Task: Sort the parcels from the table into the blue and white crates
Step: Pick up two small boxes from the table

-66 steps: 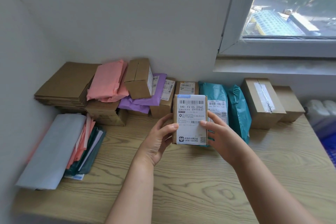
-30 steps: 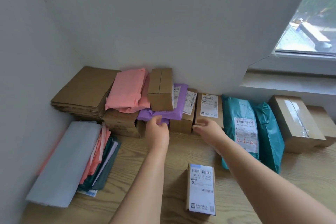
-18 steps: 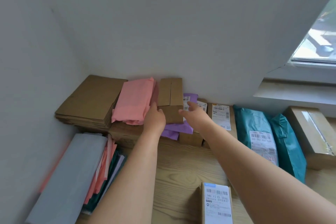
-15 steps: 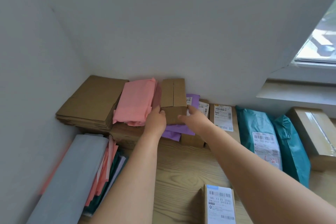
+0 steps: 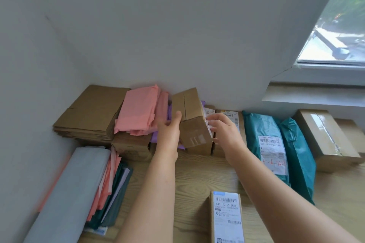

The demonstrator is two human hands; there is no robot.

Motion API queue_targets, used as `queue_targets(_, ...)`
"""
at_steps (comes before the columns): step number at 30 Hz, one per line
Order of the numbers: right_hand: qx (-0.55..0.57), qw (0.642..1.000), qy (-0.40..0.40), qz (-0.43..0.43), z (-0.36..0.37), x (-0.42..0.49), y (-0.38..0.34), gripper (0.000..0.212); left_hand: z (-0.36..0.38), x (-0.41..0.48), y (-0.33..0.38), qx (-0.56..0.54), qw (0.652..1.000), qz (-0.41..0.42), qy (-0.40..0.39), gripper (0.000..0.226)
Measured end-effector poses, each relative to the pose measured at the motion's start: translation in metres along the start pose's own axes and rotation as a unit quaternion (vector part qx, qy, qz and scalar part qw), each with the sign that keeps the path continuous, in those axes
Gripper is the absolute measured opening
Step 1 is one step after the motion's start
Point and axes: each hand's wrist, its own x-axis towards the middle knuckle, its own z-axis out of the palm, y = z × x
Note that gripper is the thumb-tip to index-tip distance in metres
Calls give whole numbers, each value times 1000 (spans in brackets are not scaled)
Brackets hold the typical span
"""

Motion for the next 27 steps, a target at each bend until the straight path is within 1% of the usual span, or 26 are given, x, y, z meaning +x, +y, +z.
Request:
queue_targets(3,-16,999,27,-16,-23,-20,9,14,2,-27,-11,-26,999,-14,-28,41)
queue_targets(4,-23,999,35,-17,-32,-26,13,17,4,-36,-16,-37,998,-17,-38,38)
queue_targets(6,-10,999,37,4,-45,-34,22,36,4,-47,-28,-64,996,-27,-54,33)
queue_targets(8,27,999,2,45,-65,-45,29,64,10,-61,-40,-89,993,-34,-66,30)
queue_targets(9,57,996,-24,69,-72,-47,34,74,12,-65,-45,-93,992,-37,-78,31)
queue_targets(10,89,991,-57,88,-82,-50,37,71,15,-73,-49,-89,991,-34,-92,32)
queue_targets(12,138,979,-115,99,-96,-58,39,42,20,-85,-54,-82,990,-28,-107,35)
queue_targets(13,143,977,-127,97,-104,-63,42,34,24,-94,-55,-79,991,-23,-109,39)
queue_targets(17,134,980,-133,56,-120,-83,48,31,31,-119,-55,-66,993,13,-98,54)
queue_targets(19,149,978,-140,43,-127,-94,50,30,32,-130,-56,-84,992,30,-95,58)
queue_targets(20,152,977,-141,39,-130,-99,51,31,31,-133,-56,-109,989,26,-97,56)
queue_targets(21,155,977,-142,34,-132,-103,53,31,31,-138,-57,-133,986,21,-104,48)
queue_targets(23,153,978,-141,30,-137,-110,56,31,30,-147,-59,-143,983,11,-113,25)
queue_targets(24,151,978,-142,31,-140,-114,59,30,31,-151,-61,-128,984,10,-123,32)
queue_targets(26,152,977,-145,29,-144,-120,61,28,30,-156,-69,-98,985,23,-139,63)
queue_targets(27,156,976,-147,26,-145,-123,62,28,31,-160,-71,-96,985,34,-142,69)
